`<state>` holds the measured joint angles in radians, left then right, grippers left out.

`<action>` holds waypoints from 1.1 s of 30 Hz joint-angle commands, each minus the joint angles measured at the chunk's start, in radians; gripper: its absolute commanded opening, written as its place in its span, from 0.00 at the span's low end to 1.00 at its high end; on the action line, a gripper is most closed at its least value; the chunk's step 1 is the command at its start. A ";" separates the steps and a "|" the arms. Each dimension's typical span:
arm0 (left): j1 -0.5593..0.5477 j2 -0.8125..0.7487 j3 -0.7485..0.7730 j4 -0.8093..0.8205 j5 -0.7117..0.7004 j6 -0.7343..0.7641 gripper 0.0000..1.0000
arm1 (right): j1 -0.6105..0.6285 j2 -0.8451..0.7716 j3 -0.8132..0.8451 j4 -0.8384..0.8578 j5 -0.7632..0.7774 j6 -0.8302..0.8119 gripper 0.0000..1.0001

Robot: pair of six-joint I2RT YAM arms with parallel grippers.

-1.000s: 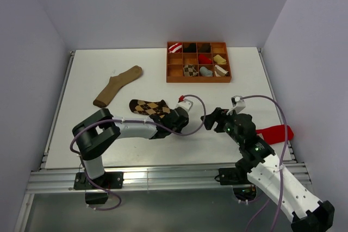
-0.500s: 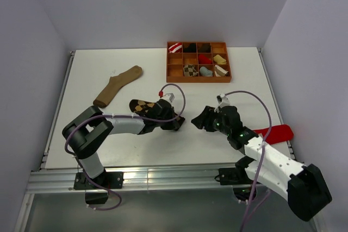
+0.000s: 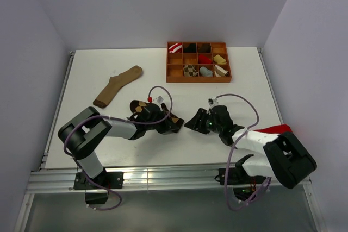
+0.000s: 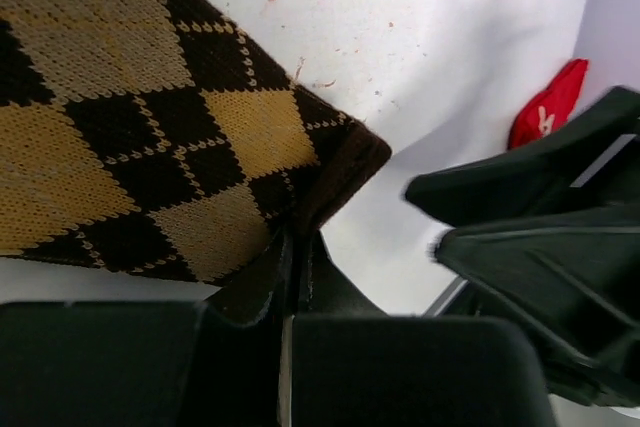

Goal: Roll the socks
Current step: Roll the sock at the center of the board.

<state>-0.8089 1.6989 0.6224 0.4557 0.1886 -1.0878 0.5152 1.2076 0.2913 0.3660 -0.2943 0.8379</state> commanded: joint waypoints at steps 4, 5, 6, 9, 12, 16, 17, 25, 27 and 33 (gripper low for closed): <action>0.014 -0.002 -0.010 0.138 0.078 -0.072 0.00 | 0.009 0.170 -0.035 0.232 -0.062 0.055 0.51; 0.017 0.002 -0.015 0.147 0.086 -0.078 0.00 | 0.009 0.191 -0.037 0.273 -0.066 0.069 0.51; 0.022 0.005 -0.015 0.155 0.092 -0.084 0.00 | 0.009 0.213 -0.040 0.299 -0.071 0.076 0.51; 0.028 0.018 -0.006 0.143 0.100 -0.087 0.00 | 0.008 0.299 -0.060 0.422 -0.085 0.118 0.50; 0.030 0.025 -0.004 0.143 0.104 -0.087 0.00 | 0.009 0.368 -0.078 0.536 -0.085 0.162 0.50; 0.037 0.033 -0.003 0.126 0.110 -0.086 0.00 | 0.005 0.420 -0.119 0.646 -0.071 0.194 0.50; 0.039 0.036 -0.004 0.126 0.117 -0.086 0.00 | 0.003 0.426 -0.122 0.680 -0.072 0.208 0.50; 0.063 0.042 -0.013 0.103 0.121 -0.090 0.00 | -0.040 0.458 -0.156 0.778 -0.106 0.225 0.49; 0.063 0.044 -0.009 0.106 0.129 -0.087 0.00 | -0.040 0.464 -0.146 0.771 -0.108 0.227 0.49; 0.063 0.048 -0.004 0.120 0.155 -0.090 0.00 | -0.040 0.494 -0.097 0.717 -0.112 0.213 0.49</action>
<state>-0.7475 1.7348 0.6098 0.5488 0.3115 -1.1728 0.4812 1.6783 0.1646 1.1072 -0.4141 1.0733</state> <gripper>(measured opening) 0.037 0.490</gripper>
